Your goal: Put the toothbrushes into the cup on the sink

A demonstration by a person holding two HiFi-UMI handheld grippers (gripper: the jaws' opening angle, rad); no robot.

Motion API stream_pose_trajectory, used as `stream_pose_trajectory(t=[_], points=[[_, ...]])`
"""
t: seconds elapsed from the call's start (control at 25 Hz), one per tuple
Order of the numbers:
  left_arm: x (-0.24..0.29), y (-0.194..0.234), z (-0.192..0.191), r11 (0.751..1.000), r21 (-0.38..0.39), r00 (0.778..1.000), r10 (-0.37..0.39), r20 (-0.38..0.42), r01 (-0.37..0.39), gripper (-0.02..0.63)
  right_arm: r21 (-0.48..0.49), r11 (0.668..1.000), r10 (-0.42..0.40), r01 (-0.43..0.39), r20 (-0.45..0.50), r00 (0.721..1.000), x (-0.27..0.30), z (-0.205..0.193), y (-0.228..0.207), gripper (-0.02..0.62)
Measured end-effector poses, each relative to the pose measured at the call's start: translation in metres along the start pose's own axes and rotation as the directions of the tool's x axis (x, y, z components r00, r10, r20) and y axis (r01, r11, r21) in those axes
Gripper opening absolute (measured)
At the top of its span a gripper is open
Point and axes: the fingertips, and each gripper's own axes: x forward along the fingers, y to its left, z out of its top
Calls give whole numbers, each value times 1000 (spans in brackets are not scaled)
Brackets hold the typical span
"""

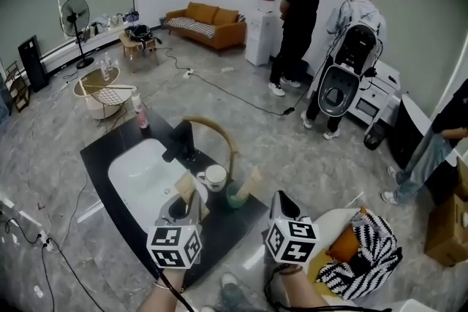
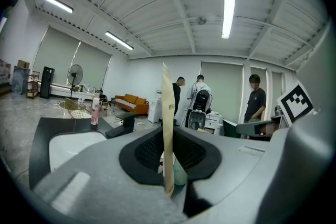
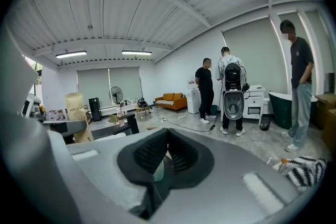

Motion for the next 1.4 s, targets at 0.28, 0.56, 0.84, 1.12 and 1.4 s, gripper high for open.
stream_pose_trajectory(t=[0.28,0.56,0.84,1.12,1.4], points=[[28,-4,7,1000,11,1000,-18,-4,18,48,11,1000,-21,21,-14,1000,11,-3,-18,3],[55,-4,8,1000,23,1000,-18,-13,19,48,28,999,-28,29,-29,999,26,-8,-31,3],[78,-4,16,999,38,1000,-28,-3,28,48,42,998,-34,35,-34,999,42,-7,-37,3],[93,-3,20,999,36,1000,-26,-3,26,48,56,997,-42,44,-40,998,52,-7,-45,3],[112,6,26,999,41,1000,-25,8,25,48,68,997,-44,47,-47,998,68,-10,-48,3]])
